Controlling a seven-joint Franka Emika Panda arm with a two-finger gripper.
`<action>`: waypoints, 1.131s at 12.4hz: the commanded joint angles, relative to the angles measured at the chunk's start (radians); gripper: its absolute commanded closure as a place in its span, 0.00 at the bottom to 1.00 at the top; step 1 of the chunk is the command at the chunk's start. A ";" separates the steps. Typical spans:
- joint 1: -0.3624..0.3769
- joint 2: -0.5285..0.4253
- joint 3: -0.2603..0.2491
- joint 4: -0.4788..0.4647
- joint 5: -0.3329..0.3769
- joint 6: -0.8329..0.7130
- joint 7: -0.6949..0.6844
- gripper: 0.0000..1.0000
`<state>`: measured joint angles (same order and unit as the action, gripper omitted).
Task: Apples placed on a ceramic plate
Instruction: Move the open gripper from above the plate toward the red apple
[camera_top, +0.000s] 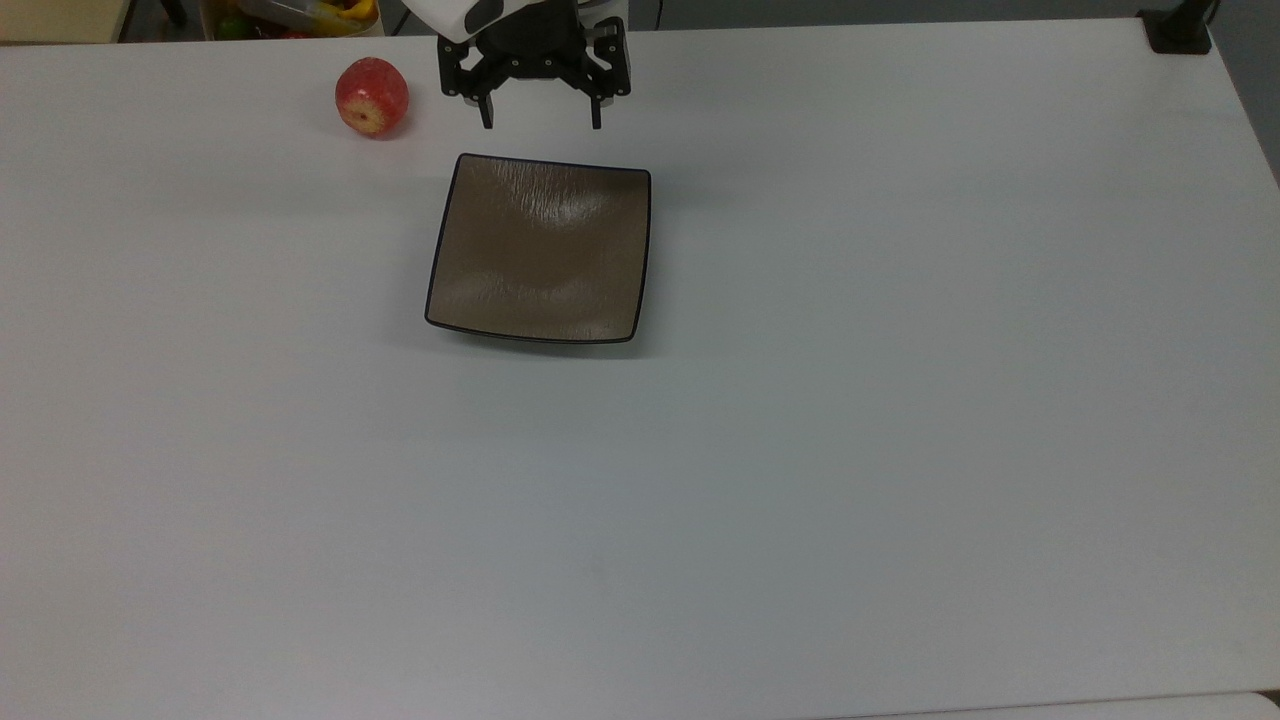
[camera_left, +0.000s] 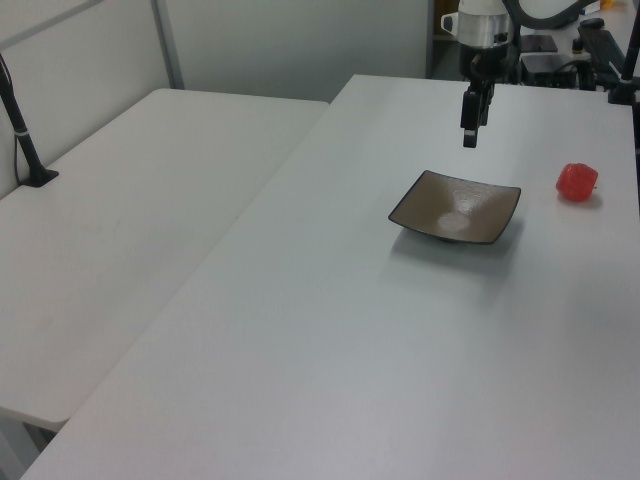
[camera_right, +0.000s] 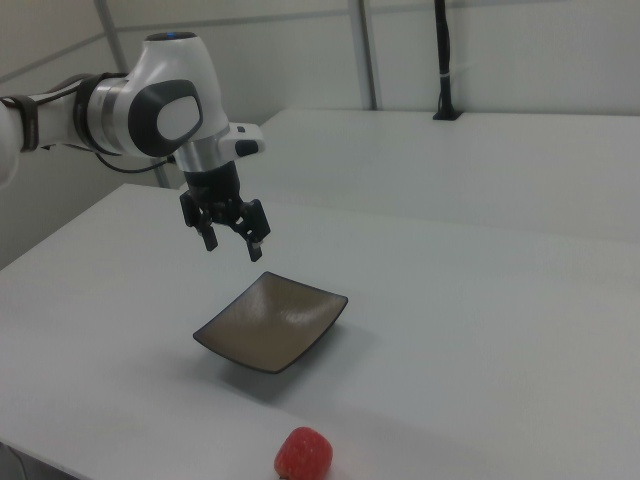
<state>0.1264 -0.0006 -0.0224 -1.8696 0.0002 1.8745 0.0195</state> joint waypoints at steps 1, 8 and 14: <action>-0.004 -0.004 -0.001 0.006 0.011 0.009 -0.016 0.00; -0.010 -0.018 -0.001 -0.005 0.012 0.009 -0.016 0.00; -0.074 -0.174 -0.001 -0.179 0.012 0.003 -0.030 0.00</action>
<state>0.0935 -0.0580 -0.0248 -1.9119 0.0002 1.8743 0.0177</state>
